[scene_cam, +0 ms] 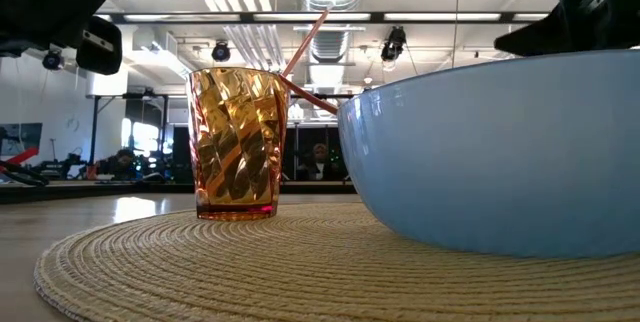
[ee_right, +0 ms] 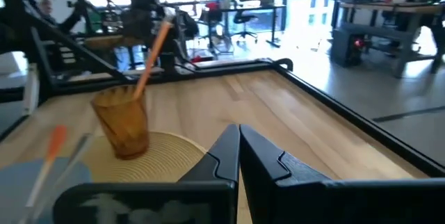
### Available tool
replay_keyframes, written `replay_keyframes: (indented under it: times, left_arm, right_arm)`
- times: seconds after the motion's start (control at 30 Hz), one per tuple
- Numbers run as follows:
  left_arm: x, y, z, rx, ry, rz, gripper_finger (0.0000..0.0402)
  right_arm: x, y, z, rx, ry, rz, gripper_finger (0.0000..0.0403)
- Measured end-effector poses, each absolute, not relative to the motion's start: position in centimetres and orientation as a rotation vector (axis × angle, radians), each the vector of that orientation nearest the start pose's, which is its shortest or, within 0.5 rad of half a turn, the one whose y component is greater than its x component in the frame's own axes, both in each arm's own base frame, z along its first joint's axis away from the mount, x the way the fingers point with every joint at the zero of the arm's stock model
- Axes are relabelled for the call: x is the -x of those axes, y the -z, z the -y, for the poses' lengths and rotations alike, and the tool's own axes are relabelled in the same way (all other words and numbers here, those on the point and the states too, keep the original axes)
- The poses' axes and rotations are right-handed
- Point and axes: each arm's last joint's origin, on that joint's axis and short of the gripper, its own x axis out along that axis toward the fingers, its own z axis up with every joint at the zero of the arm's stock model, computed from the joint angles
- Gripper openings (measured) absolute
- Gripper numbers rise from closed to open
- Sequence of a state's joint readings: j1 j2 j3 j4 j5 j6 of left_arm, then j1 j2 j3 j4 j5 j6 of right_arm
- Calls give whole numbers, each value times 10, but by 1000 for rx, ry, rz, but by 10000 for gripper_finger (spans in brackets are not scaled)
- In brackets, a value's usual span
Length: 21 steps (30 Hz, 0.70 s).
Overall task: Pick & Place Utensil
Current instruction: Return to Home Position
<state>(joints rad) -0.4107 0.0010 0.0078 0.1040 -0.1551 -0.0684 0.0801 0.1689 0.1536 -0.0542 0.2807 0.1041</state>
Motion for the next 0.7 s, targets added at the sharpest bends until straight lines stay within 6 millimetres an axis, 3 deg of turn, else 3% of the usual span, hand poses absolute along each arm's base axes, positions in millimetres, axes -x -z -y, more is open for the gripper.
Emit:
replay_keyframes:
  times: [0.37,0.7]
  left_arm:
    - [-90,-176,34,99,259,98,0]
    - [-90,-175,35,112,259,84,0]
  right_arm:
    - [-101,-166,4,-7,237,-71,8]
    - [-99,-177,4,-22,246,113,8]
